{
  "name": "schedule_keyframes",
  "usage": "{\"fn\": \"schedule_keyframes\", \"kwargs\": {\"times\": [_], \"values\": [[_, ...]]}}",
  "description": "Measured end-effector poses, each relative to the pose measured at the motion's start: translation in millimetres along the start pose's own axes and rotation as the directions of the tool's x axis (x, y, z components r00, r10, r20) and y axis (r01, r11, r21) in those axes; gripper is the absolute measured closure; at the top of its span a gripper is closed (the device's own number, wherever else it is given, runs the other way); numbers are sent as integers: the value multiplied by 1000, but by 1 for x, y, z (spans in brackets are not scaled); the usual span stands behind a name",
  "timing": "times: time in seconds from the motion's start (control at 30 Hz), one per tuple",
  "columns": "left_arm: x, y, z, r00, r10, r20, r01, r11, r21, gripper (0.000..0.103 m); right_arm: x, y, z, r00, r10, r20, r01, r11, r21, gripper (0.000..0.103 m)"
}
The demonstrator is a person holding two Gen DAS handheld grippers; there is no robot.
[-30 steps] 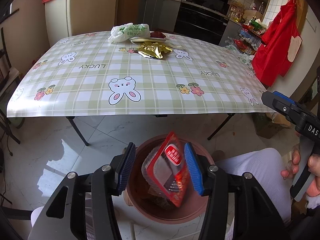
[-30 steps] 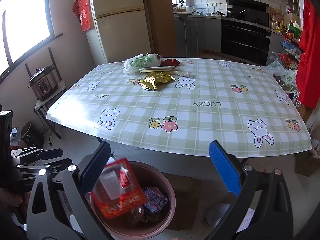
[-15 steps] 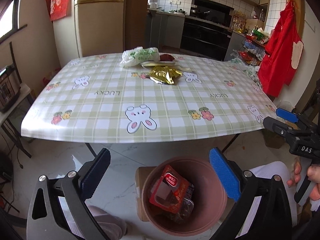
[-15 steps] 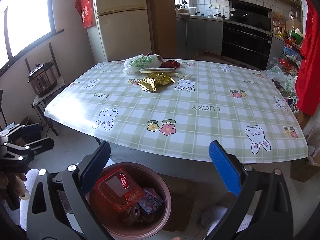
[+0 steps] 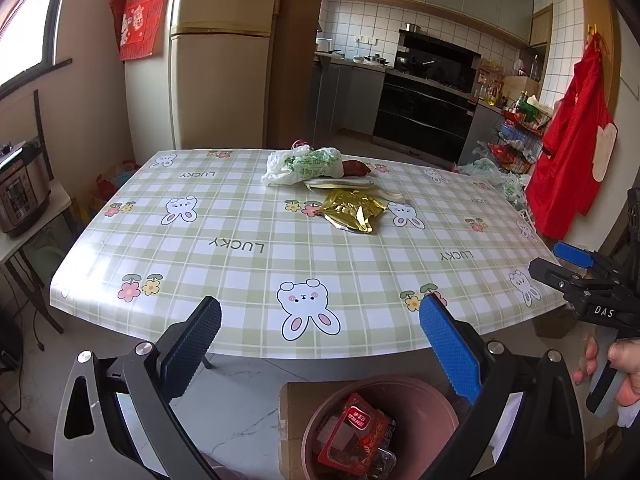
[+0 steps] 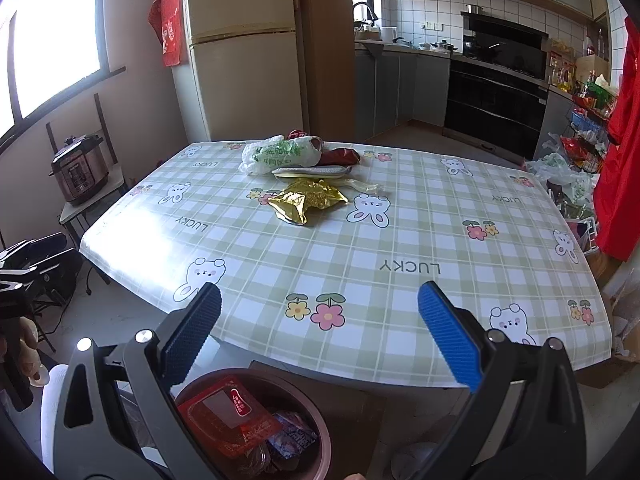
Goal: Collect trash
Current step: 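Move both grippers back over the table toward the remaining trash, then close the left gripper on the white-and-green plastic bag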
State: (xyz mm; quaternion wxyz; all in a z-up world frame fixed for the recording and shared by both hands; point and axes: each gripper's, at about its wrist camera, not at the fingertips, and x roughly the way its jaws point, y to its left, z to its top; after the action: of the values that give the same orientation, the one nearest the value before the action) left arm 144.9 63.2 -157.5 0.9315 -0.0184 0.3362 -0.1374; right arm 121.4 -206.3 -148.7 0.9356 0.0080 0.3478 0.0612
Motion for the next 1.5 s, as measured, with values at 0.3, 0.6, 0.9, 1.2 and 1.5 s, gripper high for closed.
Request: {"fn": "schedule_keyframes", "kwargs": {"times": [0.3, 0.6, 0.9, 1.2, 1.5], "values": [[31, 23, 31, 1000, 25, -4, -25, 999, -30, 6, 46, 2, 50, 999, 44, 10, -44, 998, -44, 6], [100, 33, 80, 999, 30, -15, -30, 1000, -3, 6, 119, -10, 79, 998, 56, -25, -58, 997, -51, 6], [174, 35, 111, 998, -19, -58, 18, 1000, -5, 6, 185, -29, 108, 998, 53, -24, -54, 998, -42, 6], [286, 46, 166, 996, -45, -75, 48, 999, 26, 6, 245, -51, 123, 998, 44, -42, -44, 999, -9, 6], [387, 42, 199, 992, -47, -120, 66, 985, 161, 6, 280, -57, 123, 994, 66, -85, -65, 998, 26, 6]]}}
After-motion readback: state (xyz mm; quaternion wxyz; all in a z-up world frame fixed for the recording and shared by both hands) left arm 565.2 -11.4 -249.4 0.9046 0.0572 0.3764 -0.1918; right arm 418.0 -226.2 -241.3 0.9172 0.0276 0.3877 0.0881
